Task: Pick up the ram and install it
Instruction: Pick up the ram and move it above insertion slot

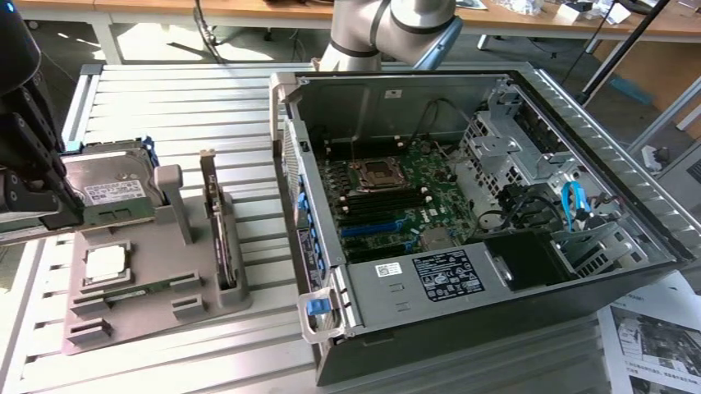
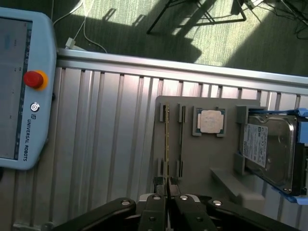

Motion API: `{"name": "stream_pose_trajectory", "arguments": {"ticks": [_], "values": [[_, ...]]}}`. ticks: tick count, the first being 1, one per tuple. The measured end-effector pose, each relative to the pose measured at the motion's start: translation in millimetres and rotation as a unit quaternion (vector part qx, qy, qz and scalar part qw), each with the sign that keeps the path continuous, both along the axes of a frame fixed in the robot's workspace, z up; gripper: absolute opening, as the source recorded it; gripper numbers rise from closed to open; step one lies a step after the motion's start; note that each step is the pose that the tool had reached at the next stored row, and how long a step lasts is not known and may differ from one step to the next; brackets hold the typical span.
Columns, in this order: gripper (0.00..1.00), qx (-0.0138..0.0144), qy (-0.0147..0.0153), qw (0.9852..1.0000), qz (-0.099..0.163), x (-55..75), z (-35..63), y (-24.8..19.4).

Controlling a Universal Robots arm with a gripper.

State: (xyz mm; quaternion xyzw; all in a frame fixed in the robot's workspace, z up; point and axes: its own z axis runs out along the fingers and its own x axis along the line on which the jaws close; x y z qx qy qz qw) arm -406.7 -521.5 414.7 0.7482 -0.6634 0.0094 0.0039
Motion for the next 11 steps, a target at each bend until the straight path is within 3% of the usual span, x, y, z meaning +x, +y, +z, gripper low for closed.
{"name": "stream_pose_trajectory", "arguments": {"ticks": [3, 11], "values": [[0.13, 0.0, 0.0, 1.0, 0.0, 0.0, 4.8, 0.0], [0.13, -0.0002, 0.0, 1.0, 0.0, 0.1, 5.0, 0.0]]}}
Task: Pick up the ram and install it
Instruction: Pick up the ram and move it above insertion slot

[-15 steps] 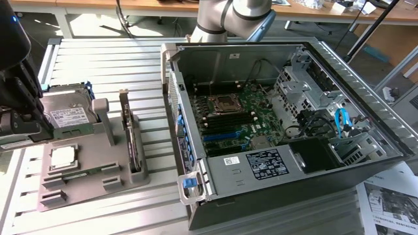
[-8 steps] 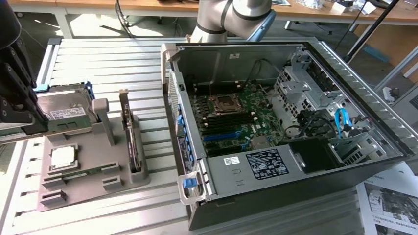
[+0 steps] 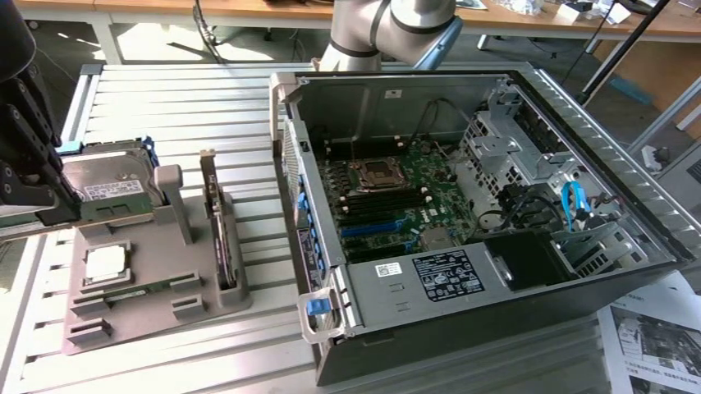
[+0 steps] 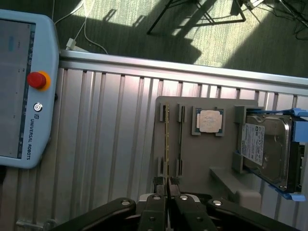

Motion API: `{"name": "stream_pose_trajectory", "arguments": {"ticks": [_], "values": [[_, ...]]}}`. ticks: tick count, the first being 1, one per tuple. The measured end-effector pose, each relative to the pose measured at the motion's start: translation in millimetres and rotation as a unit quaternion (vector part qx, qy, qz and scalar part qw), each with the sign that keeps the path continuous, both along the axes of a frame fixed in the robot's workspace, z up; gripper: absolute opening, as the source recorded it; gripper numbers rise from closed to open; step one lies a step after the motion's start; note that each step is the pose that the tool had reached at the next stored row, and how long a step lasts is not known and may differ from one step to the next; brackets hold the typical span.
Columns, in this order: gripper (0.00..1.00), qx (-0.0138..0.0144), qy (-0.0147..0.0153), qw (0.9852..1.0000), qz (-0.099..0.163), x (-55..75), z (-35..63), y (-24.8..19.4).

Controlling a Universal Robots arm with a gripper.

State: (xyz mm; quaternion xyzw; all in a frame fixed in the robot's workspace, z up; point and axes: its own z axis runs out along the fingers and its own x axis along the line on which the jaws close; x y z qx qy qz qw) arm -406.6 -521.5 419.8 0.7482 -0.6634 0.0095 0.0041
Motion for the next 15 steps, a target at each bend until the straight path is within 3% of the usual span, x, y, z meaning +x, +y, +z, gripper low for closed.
{"name": "stream_pose_trajectory", "arguments": {"ticks": [15], "values": [[0.13, 0.0, 0.0001, 1.0, 0.0, 31.4, -0.1, 0.0]]}}
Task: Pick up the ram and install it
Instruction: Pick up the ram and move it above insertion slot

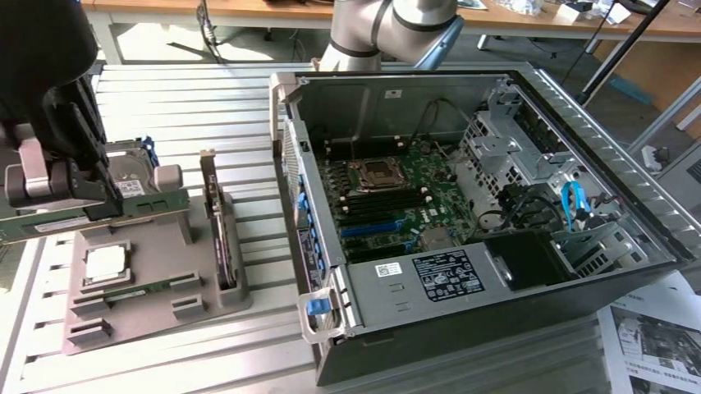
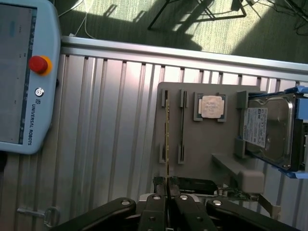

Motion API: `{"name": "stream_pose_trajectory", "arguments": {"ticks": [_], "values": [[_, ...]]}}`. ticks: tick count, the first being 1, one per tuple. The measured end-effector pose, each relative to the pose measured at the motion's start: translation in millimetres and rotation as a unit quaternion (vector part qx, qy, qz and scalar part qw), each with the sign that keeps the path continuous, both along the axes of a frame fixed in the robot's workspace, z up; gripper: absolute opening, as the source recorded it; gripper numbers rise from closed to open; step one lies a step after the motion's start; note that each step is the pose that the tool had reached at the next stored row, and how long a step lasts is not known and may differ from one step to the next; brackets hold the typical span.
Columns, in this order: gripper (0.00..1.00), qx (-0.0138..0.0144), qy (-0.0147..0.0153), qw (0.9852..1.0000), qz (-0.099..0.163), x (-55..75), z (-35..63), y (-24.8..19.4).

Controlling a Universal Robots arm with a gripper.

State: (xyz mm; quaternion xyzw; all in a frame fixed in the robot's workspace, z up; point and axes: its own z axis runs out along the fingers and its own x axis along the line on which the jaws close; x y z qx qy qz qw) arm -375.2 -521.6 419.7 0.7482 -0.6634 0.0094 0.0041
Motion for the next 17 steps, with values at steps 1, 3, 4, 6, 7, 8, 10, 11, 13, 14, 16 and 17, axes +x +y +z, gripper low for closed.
{"name": "stream_pose_trajectory", "arguments": {"ticks": [1, 3, 4, 6, 7, 8, 10, 11, 13, 14, 16, 17], "values": [[0.13, 0.0, 0.0, 1.0, 0.0, 1.7, 0.0, 0.0], [0.13, 0.0, 0.0, 1.0, 0.0, 5.7, 0.0, 0.0], [0.13, 0.0, 0.0, 1.0, 0.0, 7.5, 0.0, 0.0], [0.13, 0.0, 0.0, 1.0, 0.0, 10.9, 0.0, 0.0], [0.13, 0.0, 0.0, 1.0, 0.0, 12.6, 0.0, 0.0], [0.13, 0.0, 0.0, 1.0, 0.0, 13.7, -0.1, 0.0], [0.13, 0.0, 0.0001, 1.0, 0.0, 16.4, 0.0, 0.0], [0.13, 0.0, 0.0, 1.0, 0.0, 17.9, 0.0, 0.0], [0.13, 0.0, 0.0001, 1.0, -0.001, 20.8, 0.0, 0.0], [0.13, 0.0, 0.0, 1.0, -0.001, 24.5, 0.0, 0.0], [0.13, 0.0, 0.0001, 1.0, -0.001, 29.5, 0.0, 0.0], [0.13, 0.0, 0.0001, 1.0, -0.001, 31.4, -0.1, 0.0]]}}
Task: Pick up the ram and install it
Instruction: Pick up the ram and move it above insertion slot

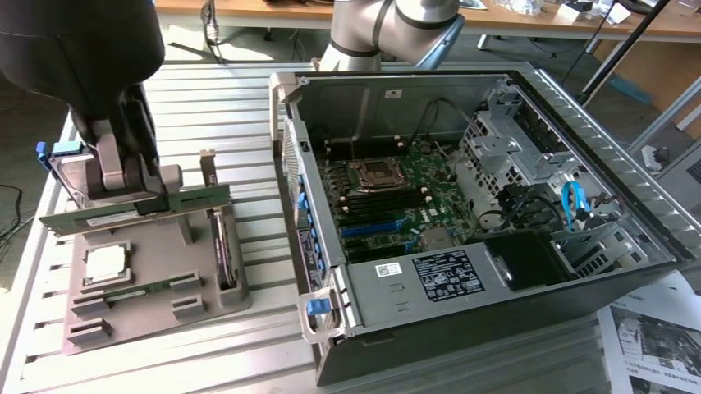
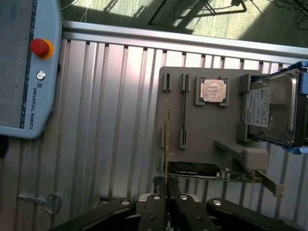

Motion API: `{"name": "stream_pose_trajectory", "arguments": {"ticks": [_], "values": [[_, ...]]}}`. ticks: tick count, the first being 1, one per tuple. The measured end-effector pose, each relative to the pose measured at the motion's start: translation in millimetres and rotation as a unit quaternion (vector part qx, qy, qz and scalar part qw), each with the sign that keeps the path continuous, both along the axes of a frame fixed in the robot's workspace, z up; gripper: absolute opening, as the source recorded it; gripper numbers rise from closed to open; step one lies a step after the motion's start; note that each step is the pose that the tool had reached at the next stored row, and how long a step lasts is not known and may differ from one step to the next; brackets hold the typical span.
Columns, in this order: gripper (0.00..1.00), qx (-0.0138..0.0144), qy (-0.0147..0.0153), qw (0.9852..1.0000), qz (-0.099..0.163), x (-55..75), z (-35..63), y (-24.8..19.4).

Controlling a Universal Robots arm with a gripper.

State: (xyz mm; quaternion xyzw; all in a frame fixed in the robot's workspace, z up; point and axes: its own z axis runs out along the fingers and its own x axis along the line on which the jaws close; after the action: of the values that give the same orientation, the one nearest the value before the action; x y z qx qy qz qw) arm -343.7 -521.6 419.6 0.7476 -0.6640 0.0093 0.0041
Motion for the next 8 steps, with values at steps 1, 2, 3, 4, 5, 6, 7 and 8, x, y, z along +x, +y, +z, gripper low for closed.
{"name": "stream_pose_trajectory", "arguments": {"ticks": [1, 2, 3, 4, 5, 6, 7, 8], "values": [[0.13, 0.0, 0.0, 1.0, 0.0, 2.3, 0.1, 0.0], [0.13, 0.0, 0.0001, 1.0, 0.0, 4.1, 0.1, 0.0], [0.13, -0.0001, 0.0001, 1.0, 0.0, 6.0, 0.1, 0.0], [0.13, 0.0, 0.0001, 1.0, 0.0, 8.5, 0.0, 0.0], [0.13, 0.0, 0.0002, 1.0, 0.0, 10.6, 0.0, 0.0], [0.13, 0.0, 0.0002, 1.0, 0.0, 13.0, 0.0, 0.0], [0.13, 0.0, 0.0002, 1.0, 0.0, 15.4, 0.0, 0.0], [0.13, 0.0, 0.0003, 1.0, 0.0, 17.7, 0.0, 0.0]]}}
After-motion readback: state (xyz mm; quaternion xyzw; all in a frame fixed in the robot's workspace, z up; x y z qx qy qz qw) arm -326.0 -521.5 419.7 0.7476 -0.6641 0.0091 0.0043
